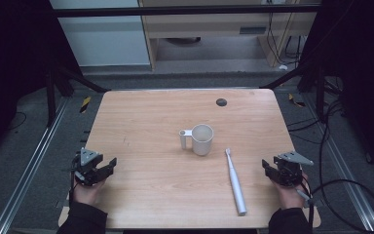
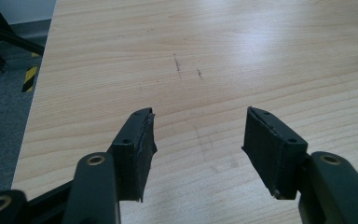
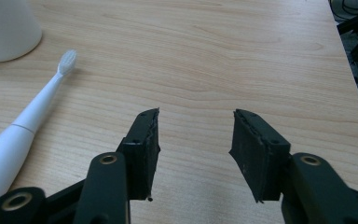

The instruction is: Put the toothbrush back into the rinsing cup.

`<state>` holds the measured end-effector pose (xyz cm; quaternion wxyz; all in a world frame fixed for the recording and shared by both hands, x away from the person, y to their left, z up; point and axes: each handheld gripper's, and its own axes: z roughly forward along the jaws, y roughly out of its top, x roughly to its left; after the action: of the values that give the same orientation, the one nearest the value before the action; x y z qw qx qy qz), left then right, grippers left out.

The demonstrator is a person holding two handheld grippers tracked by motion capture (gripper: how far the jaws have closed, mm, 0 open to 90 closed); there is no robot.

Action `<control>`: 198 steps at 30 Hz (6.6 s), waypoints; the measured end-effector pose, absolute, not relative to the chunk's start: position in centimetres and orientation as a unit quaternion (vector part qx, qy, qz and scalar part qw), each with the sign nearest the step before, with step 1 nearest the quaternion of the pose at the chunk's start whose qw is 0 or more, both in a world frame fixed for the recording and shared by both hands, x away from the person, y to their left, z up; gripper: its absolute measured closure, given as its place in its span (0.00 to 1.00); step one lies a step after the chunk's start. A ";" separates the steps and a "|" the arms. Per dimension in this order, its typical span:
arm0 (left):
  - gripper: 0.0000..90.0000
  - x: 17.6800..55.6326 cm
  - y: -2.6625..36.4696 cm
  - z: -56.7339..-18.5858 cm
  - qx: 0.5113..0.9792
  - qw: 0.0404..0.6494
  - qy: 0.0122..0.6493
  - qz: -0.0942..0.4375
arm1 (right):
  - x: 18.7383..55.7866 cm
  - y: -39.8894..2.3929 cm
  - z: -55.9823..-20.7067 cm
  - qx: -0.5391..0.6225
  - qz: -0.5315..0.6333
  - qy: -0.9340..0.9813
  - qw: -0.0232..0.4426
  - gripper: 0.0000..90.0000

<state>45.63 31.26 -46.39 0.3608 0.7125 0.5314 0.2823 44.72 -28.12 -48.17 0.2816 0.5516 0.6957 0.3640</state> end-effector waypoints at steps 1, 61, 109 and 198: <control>0.46 45.6 31.3 -46.4 0.713 0.360 0.532 0.280 | 44.6 -28.0 -48.1 0.550 0.367 0.696 0.281 0.59; 0.37 46.0 30.7 -46.7 0.729 0.365 0.527 0.241 | 47.0 -20.4 -48.5 0.477 0.365 0.778 0.186 1.00; 0.36 46.1 30.6 -46.8 0.734 0.359 0.525 0.237 | 47.1 -19.1 -49.4 0.452 0.341 0.810 0.150 1.00; 0.35 46.3 30.5 -47.1 0.747 0.345 0.521 0.228 | 47.3 -15.6 -46.6 0.483 0.213 0.843 0.105 0.61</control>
<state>46.31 30.48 -47.11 0.3446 0.7472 0.5206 0.2279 47.27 -15.64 -46.62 0.1052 0.4834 0.8426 0.2126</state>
